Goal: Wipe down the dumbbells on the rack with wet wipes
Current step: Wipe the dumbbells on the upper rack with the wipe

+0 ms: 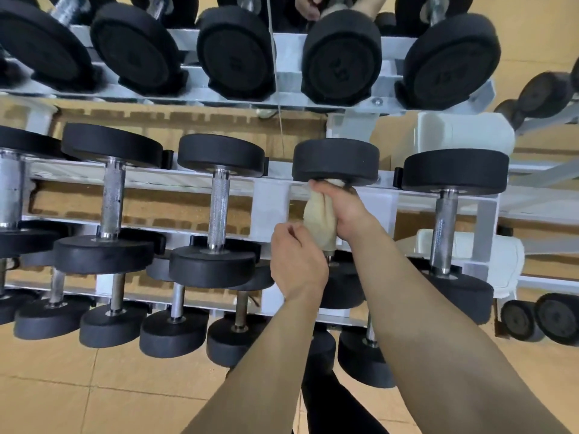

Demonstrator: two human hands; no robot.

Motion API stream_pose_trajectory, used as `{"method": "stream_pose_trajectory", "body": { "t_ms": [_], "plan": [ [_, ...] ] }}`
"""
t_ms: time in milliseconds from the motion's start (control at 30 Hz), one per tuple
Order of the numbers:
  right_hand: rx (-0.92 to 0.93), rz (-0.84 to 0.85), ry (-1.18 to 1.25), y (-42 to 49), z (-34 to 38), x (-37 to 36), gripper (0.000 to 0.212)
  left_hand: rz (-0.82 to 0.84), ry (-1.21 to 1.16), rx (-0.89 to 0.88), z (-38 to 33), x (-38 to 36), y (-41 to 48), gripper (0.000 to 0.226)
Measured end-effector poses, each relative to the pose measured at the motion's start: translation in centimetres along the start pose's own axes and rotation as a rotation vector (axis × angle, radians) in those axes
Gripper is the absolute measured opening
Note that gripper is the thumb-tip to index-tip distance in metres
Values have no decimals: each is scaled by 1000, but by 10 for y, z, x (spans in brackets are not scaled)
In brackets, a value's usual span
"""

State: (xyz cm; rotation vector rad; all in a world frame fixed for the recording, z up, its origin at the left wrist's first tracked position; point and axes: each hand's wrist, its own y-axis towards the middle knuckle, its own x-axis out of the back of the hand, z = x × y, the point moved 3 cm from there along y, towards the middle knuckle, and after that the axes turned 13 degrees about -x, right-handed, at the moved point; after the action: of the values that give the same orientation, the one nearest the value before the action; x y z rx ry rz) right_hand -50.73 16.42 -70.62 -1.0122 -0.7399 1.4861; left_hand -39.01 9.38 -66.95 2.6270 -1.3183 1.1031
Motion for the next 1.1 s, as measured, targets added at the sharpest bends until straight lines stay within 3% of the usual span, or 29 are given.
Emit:
{"method": "stream_pose_trajectory", "body": {
  "t_ms": [267, 567, 767, 967, 1100],
  "plan": [
    [-103, 7, -253, -12, -30, 13, 24, 16, -6, 40, -4, 2, 0, 25],
    [-56, -16, -38, -4, -8, 2, 16, 17, -12, 47, -4, 3, -1, 24],
    [-173, 58, -281, -22, -38, 14, 34, 8, -1, 51, -3, 0, 0, 26],
    [-75, -36, -59, -3, 4, 1, 17, -12, -1, 69, -4, 1, 0, 24],
    [-56, -74, -176, -9, -26, 10, 21, -19, 2, 50, -3, 1, -1, 24]
  ]
}}
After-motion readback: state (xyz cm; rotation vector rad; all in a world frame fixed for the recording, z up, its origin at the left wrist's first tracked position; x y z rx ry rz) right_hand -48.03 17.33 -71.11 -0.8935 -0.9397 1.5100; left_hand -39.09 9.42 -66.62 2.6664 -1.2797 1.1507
